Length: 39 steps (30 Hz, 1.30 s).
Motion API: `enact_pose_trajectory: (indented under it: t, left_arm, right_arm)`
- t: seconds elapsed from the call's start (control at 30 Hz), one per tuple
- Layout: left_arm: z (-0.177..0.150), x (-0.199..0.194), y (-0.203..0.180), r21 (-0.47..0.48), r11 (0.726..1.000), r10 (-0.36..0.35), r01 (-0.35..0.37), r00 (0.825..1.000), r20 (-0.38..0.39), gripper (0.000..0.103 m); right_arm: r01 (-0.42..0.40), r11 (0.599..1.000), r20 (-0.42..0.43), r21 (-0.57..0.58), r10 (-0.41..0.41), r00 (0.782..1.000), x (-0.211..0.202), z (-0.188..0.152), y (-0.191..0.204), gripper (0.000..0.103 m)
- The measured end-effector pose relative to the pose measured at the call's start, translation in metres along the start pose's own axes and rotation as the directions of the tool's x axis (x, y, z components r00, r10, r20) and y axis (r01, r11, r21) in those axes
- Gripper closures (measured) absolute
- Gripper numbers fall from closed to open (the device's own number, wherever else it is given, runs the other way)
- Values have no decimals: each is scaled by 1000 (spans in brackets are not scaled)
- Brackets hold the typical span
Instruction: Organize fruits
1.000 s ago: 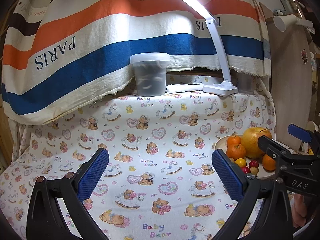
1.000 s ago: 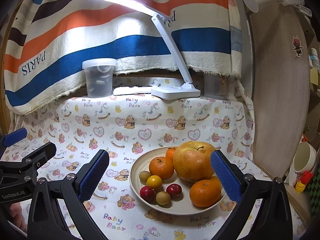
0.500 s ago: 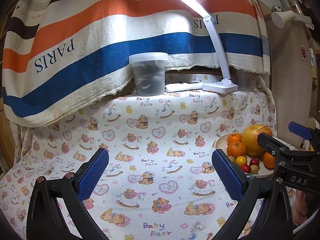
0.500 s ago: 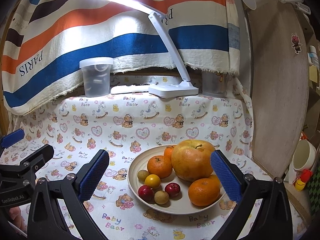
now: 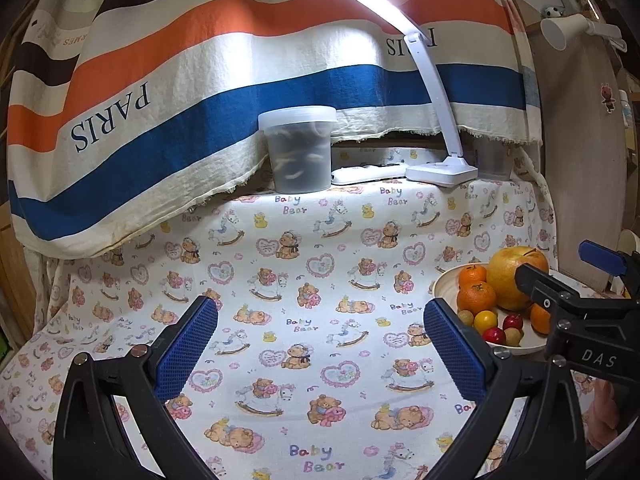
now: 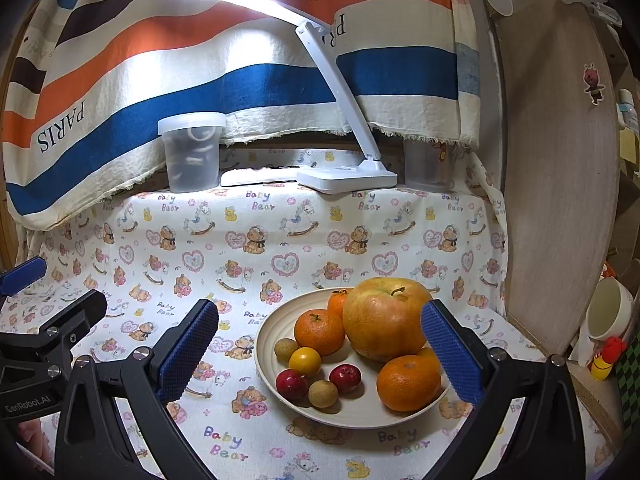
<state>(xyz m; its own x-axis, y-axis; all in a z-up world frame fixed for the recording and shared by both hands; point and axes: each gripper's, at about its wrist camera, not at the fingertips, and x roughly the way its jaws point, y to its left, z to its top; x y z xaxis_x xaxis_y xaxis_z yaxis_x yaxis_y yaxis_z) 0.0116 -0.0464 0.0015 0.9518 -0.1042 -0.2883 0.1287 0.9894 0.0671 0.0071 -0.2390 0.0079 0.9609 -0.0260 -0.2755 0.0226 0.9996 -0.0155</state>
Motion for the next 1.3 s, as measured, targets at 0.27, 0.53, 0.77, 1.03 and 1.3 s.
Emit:
enact_pose_trajectory:
  t: [0.27,0.53,0.77,1.03,1.3]
  left_arm:
    - [0,0,0,0,1000,1,-1,1000,1,0]
    - [0,0,0,1,1000,-1,1,1000,0,0]
    - [0,0,0,1,1000,-1,1,1000,0,1]
    - [0,0,0,5,1000,-3,3,1000,0,0]
    - [0,-1,0,9,1000,-5,5,1000,0,0]
  right_arm:
    - [-9,1000,-11,4,9,1000,2,-1,0,1]
    - [-13,1000,-8,-3,13,1000,2,-2,1,1]
    - [-12,1000,-18,7,12,1000,3,-1,-1,1]
    - [-14,1000,-13,-2,14,1000,3,-1,0,1]
    - [-14,1000,-7,-8,14,1000,2,-1,1,1]
